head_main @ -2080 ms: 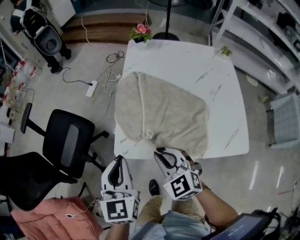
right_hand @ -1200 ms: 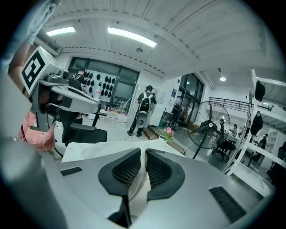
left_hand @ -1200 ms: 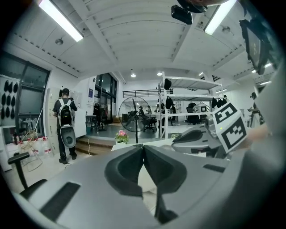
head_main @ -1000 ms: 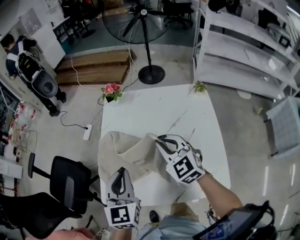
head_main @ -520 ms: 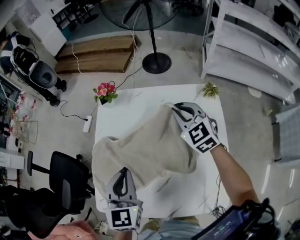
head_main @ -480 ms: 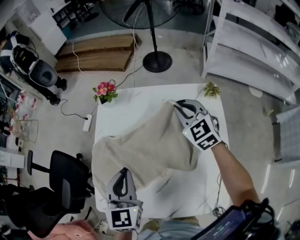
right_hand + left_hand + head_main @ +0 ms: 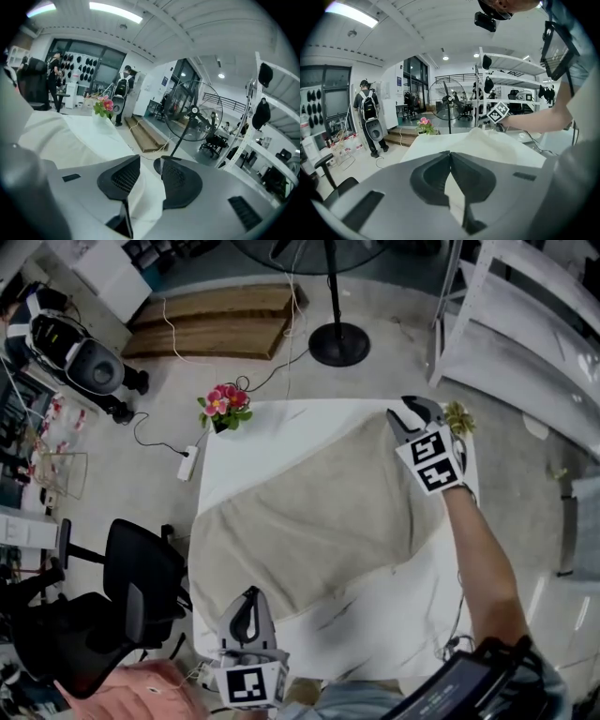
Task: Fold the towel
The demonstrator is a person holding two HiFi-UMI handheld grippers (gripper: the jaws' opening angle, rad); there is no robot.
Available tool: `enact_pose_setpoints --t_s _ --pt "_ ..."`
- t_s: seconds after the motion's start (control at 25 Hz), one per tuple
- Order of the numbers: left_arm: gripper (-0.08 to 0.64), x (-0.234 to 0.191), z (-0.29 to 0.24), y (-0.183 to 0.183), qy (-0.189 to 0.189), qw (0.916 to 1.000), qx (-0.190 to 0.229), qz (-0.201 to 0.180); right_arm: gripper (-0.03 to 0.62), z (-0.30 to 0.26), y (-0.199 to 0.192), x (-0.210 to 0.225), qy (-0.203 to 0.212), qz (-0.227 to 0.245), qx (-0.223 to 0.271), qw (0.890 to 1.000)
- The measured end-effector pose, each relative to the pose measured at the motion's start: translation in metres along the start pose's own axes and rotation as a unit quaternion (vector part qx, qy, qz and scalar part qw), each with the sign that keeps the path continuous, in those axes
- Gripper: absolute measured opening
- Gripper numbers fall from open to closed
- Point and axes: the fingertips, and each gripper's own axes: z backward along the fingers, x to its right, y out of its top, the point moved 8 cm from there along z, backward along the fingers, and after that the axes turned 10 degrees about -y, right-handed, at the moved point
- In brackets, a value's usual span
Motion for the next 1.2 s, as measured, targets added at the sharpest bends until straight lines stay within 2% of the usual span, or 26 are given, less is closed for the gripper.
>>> enact_pose_setpoints --t_s 0.12,0.28,0.44,0.52,0.56,0.64,0.72,0.96,1.2 --pt "0.008 -0.005 -0.002 -0.006 0.006 0.9999 -0.01 0.006 0.158 0.007 0.01 -0.002 0.014 -0.031 0.021 0.999" --pt "0.008 -0.006 -0.008 -0.008 0.008 0.9996 -0.023 0.013 0.152 0.03 0.012 -0.008 0.028 -0.029 0.032 0.999" --pt "0.008 -0.004 -0.013 -0.011 0.001 0.9999 0.001 0.015 0.128 0.064 -0.01 -0.006 0.026 -0.033 0.021 0.999" --pt "0.008 -0.001 -0.014 -0.013 -0.005 0.9998 0.003 0.018 0.111 0.085 -0.031 -0.004 0.022 -0.037 0.003 0.999" --pt "0.008 0.0 -0.015 -0.014 -0.007 0.9998 0.002 0.018 0.08 0.096 -0.044 -0.004 0.023 -0.041 -0.01 0.999" --pt "0.008 0.004 -0.015 -0.016 -0.011 0.9998 0.0 0.018 0.028 0.119 -0.072 -0.009 0.036 -0.049 -0.04 0.997" --pt "0.008 0.008 -0.015 -0.019 -0.015 0.9997 -0.003 0.019 0.015 0.138 -0.099 -0.018 0.053 -0.047 -0.068 0.995" --pt "0.008 0.015 -0.013 -0.038 -0.016 0.9997 -0.014 0.012 0.015 0.151 -0.156 -0.042 0.088 -0.011 -0.124 0.988" --pt "0.008 0.01 0.003 -0.063 0.009 0.9993 -0.028 0.024 0.014 0.152 -0.172 -0.018 0.062 0.004 -0.154 0.986"
